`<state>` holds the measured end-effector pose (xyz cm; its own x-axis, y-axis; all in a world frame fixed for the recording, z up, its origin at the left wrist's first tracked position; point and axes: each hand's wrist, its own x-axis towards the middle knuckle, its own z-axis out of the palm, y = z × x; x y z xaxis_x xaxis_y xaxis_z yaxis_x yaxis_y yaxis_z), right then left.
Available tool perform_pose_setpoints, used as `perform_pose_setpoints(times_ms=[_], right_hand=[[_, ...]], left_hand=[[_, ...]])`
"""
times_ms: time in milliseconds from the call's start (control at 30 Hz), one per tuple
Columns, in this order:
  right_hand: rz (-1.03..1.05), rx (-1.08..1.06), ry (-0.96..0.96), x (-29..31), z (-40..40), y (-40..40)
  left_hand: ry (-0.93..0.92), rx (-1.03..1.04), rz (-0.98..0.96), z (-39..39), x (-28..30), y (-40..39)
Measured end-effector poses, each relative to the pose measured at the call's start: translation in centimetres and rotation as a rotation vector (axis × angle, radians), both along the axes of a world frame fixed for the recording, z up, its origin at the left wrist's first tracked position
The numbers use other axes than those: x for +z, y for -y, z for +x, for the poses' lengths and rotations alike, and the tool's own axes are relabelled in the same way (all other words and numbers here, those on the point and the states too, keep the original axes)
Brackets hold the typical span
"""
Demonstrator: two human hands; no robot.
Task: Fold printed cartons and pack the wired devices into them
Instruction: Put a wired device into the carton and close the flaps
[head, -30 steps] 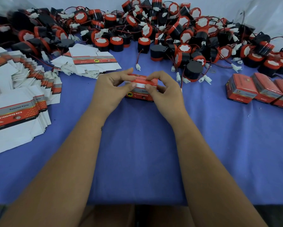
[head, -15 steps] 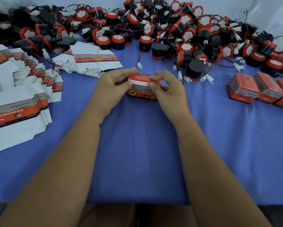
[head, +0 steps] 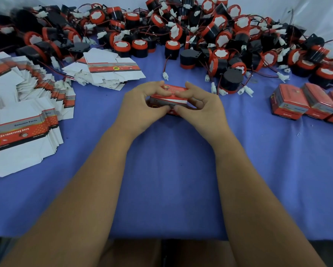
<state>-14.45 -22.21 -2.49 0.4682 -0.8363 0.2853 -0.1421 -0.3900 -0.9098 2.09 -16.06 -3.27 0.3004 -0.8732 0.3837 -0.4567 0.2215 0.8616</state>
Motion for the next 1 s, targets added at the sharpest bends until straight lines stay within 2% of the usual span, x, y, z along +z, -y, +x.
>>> perform_pose_setpoints(times_ms=[67, 167, 233, 533, 667, 767, 833, 933, 1000], right_hand=[[-0.035, -0.025, -0.029, -0.2, 0.2, 0.1], [-0.112, -0.085, -0.092, -0.3, 0.4, 0.0], [-0.171, -0.122, -0.200, -0.3, 0.5, -0.1], [-0.322, -0.126, -0.204, 0.2, 0.8, -0.6], [-0.315, -0.367, -0.093, 1.8, -1.1, 0.2], [-0.284, -0.672, -0.016, 2.3, -4.5, 1.1], [-0.177, -0.864, -0.090, 2.2, -7.0, 1.8], [0.061, -0.940, -0.331, 1.9, -8.9, 2.2], [-0.017, -0.986, -0.454, 1.9, -8.3, 1.6]], left_hand=[[0.123, 0.037, -0.016, -0.2, 0.0, 0.0], [0.206, 0.084, -0.016, -0.4, 0.0, 0.2], [0.242, 0.119, 0.011, -0.7, 0.0, 0.4], [0.141, 0.049, -0.043, -2.0, 0.4, -0.1], [0.021, 0.080, -0.002, -3.4, 0.5, 0.7], [0.049, -0.038, 0.119, -5.1, 0.4, 1.3], [0.136, -0.143, 0.161, -6.5, 0.5, 1.5], [0.235, -0.237, 0.217, -8.3, 0.6, 2.1], [0.270, -0.252, 0.256, -9.3, 0.7, 2.4]])
